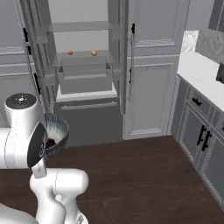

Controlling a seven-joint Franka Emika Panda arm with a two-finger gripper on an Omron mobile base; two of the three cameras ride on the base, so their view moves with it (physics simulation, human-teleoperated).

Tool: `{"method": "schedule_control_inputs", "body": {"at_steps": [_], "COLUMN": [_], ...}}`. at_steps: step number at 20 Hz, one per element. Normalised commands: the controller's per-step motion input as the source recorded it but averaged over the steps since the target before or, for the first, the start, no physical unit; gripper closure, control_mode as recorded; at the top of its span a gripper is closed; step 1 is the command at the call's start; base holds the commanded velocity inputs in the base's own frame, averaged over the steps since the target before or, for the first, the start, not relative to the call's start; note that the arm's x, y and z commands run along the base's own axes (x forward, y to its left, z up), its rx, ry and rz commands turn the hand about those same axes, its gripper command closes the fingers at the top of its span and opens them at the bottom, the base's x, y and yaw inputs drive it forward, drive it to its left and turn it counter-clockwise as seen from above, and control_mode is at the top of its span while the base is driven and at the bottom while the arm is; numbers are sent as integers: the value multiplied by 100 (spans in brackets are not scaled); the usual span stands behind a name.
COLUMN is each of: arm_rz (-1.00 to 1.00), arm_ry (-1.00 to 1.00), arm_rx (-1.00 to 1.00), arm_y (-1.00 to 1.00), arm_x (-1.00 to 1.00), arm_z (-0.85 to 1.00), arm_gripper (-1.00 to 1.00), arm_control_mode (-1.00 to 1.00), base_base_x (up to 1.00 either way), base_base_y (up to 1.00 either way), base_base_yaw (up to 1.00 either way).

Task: Pick the chicken drumstick and eggplant from their plates and place them in the bowl. Then put the bowl in the fridge.

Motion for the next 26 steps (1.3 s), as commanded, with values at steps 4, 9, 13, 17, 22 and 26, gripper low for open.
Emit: {"method": "schedule_control_inputs", "body": {"at_steps": [4,9,13,17,22,26], "arm_rz": [0,0,0,0,0,0], "arm_ry": [0,0,0,0,0,0], "arm_rx": [0,0,0,0,0,0], "arm_y": [0,0,0,0,0,0], "arm_x": [0,0,0,0,0,0], "arm_z": [0,0,0,0,0,0], "arm_gripper": [100,100,100,100,100,100], "arm_control_mode": [100,100,100,100,100,100], "base_base_x": [100,100,100,100,100,98], "base_base_y": [-3,-15,-48,-39,4,25], "base_base_yaw": [28,30,19,2,0,0]}}
